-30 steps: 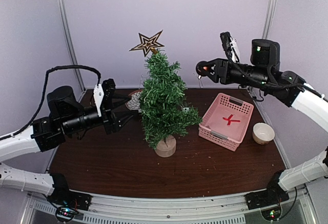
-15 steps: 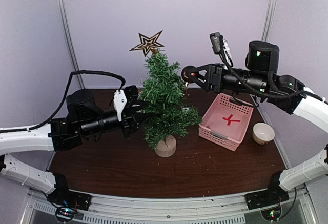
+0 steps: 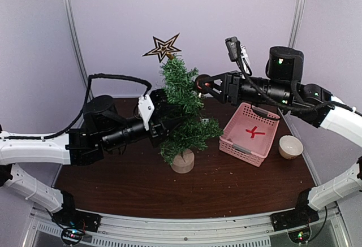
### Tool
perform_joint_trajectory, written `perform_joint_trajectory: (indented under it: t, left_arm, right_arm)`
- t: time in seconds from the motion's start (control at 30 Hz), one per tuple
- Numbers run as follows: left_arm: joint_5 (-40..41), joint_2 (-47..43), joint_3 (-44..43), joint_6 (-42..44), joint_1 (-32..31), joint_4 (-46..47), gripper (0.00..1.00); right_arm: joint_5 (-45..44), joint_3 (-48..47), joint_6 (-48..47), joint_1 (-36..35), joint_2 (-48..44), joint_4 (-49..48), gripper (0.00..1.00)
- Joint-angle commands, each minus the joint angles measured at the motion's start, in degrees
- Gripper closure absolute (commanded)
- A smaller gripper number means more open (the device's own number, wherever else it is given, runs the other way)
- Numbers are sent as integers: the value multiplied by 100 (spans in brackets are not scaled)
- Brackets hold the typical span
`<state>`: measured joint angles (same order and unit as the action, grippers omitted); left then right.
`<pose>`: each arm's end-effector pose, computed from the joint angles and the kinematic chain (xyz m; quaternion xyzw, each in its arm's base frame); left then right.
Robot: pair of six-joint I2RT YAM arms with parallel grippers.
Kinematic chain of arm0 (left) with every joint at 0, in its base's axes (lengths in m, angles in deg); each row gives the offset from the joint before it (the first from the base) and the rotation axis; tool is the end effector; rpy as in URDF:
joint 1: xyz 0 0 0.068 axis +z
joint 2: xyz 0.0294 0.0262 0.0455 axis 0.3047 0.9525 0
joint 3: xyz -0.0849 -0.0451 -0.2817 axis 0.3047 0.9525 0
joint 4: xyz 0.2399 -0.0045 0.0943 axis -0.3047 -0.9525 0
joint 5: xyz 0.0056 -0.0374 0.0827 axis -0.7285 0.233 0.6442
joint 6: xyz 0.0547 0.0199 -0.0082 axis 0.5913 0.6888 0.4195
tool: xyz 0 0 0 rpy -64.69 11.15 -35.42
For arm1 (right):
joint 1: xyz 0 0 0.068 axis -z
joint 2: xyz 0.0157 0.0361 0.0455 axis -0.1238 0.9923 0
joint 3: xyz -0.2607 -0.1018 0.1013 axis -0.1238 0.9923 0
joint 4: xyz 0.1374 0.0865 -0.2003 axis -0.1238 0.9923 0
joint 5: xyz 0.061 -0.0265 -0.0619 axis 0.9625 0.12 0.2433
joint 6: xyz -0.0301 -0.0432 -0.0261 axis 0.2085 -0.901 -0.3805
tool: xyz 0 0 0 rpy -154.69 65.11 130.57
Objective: Decorate the small christmas tree
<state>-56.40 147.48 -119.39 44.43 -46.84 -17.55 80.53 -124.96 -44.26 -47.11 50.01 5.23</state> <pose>0.1241 -0.2606 0.3707 0.4176 0.5371 -0.3255 0.6566 0.1493 0.2247 0.4640 -0.2975 0.6811 0.4675 0.4785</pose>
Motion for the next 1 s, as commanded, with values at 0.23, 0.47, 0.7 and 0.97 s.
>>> perform_joint_trajectory:
  t: [0.23,0.47,0.7,0.97]
  left_arm:
    - [22,480,-675,428,-51,431,65]
    - [-34,771,-973,624,-55,171,73]
    - [-34,879,-1105,795,-47,-183,78]
    - [167,806,-1062,904,-55,-520,84]
  right_arm:
    - [-423,-181,-255,-45,-94,-141,65]
    - [-526,-202,-307,-45,-85,-106,65]
    - [-584,-215,-360,-45,-95,-93,66]
    - [-624,-235,-397,-45,-78,-71,66]
